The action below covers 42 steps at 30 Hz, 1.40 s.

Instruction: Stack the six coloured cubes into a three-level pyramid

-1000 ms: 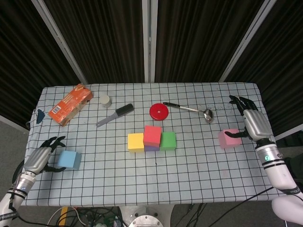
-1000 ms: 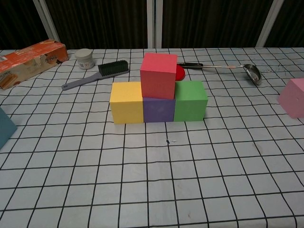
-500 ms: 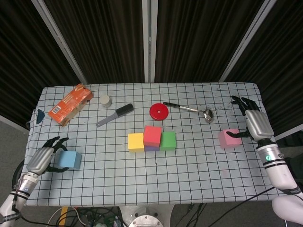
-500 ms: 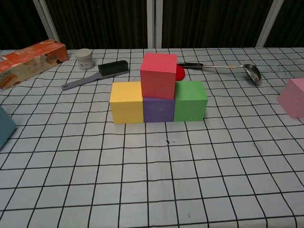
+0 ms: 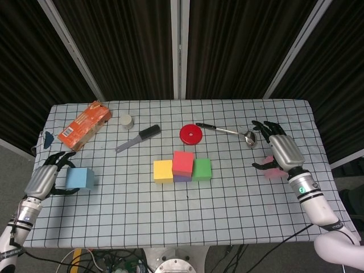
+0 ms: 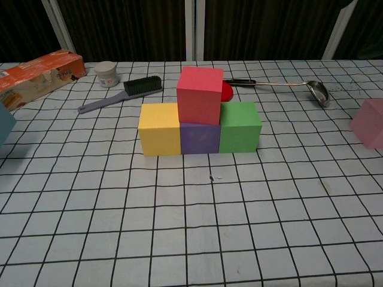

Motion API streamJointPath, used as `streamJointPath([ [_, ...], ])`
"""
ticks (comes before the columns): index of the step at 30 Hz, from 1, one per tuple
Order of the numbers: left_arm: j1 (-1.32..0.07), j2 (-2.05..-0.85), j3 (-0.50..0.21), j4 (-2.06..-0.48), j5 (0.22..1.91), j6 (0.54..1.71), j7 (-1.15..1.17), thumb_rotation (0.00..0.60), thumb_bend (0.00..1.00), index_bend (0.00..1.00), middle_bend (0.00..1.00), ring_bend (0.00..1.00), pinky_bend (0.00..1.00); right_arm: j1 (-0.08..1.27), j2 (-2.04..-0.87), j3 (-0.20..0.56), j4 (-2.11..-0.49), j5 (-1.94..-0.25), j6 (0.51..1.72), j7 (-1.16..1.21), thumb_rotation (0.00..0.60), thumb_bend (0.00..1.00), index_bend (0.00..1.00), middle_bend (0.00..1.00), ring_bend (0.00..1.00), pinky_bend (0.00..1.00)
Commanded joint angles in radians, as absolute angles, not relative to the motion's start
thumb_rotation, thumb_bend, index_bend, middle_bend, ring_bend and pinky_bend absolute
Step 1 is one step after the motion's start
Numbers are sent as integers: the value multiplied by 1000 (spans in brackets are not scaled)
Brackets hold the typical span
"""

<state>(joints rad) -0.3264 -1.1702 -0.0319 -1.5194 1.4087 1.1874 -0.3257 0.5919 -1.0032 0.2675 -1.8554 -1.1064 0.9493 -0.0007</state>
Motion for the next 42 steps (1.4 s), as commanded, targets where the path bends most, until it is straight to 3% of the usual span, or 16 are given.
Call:
streamJointPath([
  [1,-318,-1166,-31,-1515,1401,1184,-338,600,92,129,396,79,87,630,-1003,283,-1901,-1073,913,-25,600,0,0,169,0,0],
  [7,-306,-1157,-38,-1502,1399,1191,-378,600,93,129,396,79,87,715,-1057,282,-1965,-1000,883,-132,600,0,0,155,0,0],
  [15,-296,-1148,-36,-1493,1408,1194,-410,600,92,129,396,79,85,819,-1338,287,-1918,-817,1032,-304,600,0,0,98,0,0],
  [21,-288,-1134,-26,-1471,1412,1178,-444,600,93,128,396,79,85,869,-1444,295,-1851,-753,1058,-354,600,0,0,116,0,0],
  [36,-271,-1128,-21,-1427,1425,1176,-510,600,93,128,395,79,84,937,-1535,300,-1800,-674,1065,-426,600,25,0,328,0,0],
  [42,-270,-1130,-21,-1423,1430,1175,-514,600,93,129,395,79,84,941,-1535,302,-1804,-652,1089,-448,600,68,0,361,0,0],
])
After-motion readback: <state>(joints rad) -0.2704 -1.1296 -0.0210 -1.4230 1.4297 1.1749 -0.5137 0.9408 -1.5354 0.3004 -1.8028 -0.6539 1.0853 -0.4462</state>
